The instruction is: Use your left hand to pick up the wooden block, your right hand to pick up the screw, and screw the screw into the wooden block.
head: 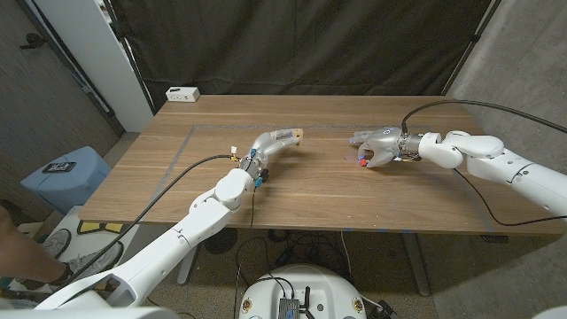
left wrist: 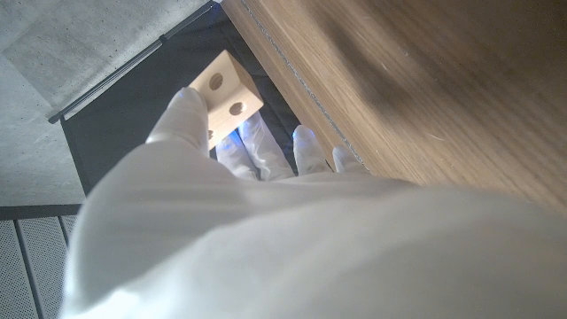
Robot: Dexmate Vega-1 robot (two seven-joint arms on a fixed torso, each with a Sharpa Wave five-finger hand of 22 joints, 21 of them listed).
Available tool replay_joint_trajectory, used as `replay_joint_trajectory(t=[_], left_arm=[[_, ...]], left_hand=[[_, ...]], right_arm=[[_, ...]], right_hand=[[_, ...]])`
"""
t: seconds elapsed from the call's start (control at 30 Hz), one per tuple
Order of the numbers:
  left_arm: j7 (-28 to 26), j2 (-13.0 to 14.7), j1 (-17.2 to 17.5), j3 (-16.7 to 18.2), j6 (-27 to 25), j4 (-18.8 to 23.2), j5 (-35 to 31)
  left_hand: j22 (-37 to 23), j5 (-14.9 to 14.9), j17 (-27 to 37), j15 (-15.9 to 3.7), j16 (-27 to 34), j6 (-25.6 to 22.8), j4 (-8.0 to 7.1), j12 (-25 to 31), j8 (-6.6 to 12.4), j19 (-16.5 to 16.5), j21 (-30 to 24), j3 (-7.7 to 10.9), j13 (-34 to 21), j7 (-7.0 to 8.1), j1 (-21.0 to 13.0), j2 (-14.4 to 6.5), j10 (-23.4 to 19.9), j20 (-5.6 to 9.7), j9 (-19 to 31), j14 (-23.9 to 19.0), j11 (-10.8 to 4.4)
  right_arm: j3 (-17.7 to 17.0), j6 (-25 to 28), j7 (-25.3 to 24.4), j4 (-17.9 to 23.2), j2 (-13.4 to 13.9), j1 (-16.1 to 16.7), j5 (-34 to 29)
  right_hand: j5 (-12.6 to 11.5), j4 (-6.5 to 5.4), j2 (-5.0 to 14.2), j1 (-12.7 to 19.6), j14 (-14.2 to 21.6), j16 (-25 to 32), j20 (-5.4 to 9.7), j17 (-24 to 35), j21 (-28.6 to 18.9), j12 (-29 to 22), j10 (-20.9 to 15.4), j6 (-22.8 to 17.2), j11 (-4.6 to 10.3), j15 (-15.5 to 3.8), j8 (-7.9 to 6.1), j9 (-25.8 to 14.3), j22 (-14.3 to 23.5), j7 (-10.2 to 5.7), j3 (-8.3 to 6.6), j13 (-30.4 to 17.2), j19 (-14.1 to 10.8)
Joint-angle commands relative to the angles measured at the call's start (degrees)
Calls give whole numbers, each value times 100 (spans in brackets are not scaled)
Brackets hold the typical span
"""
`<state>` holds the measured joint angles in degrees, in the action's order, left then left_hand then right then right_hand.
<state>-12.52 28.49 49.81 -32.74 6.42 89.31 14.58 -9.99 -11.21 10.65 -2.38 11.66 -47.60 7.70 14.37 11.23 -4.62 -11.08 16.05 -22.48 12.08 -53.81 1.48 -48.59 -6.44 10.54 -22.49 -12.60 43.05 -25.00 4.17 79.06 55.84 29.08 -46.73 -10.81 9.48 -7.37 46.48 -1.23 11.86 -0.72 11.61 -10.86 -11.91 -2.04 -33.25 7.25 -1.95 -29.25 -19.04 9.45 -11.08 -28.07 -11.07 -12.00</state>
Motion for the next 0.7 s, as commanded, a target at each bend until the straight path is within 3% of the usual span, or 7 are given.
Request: replay_joint_trajectory(t=[0.03, 0.37, 0.7], left_arm=[[-2, -12, -11, -14, -22, -17, 3], [-18, -10, 1, -14, -20, -19, 2], [-10, -12, -1, -14, -13, -37, 14]], left_hand=[[-29, 4, 18, -548, 35, -54, -12, -20, 34, 26, -23, -24, -19, 1, -14, -37, 34, -14, 29, 18, -1], [-29, 1, 18, -544, 37, -47, -7, -27, 30, 27, -23, -27, -25, 4, -19, -48, 32, -8, 29, 16, -2], [-29, -1, 17, -533, 39, -55, -4, -34, 32, 25, -25, -35, -29, 7, -17, -46, 30, -4, 29, 9, -2]], right_arm=[[-14, 7, 77, 55, 17, 16, 30], [-21, 25, 130, 87, -11, 28, 60], [-20, 15, 27, 32, -32, 34, 37]], right_hand=[[-23, -13, 1, 51, 11, -7, 3, 12, -22, 24, 31, 41, 28, -77, -46, -42, 25, -2, -38, -11, -38], [-19, -21, -2, 43, -13, -17, -12, 16, -14, 45, 73, 108, 32, -61, -55, -71, 26, -29, -35, -12, -31], [-20, -20, -1, 57, 26, -4, -17, 20, -16, 15, -21, -13, 17, -72, -160, -115, 26, -12, -42, -13, -52]])
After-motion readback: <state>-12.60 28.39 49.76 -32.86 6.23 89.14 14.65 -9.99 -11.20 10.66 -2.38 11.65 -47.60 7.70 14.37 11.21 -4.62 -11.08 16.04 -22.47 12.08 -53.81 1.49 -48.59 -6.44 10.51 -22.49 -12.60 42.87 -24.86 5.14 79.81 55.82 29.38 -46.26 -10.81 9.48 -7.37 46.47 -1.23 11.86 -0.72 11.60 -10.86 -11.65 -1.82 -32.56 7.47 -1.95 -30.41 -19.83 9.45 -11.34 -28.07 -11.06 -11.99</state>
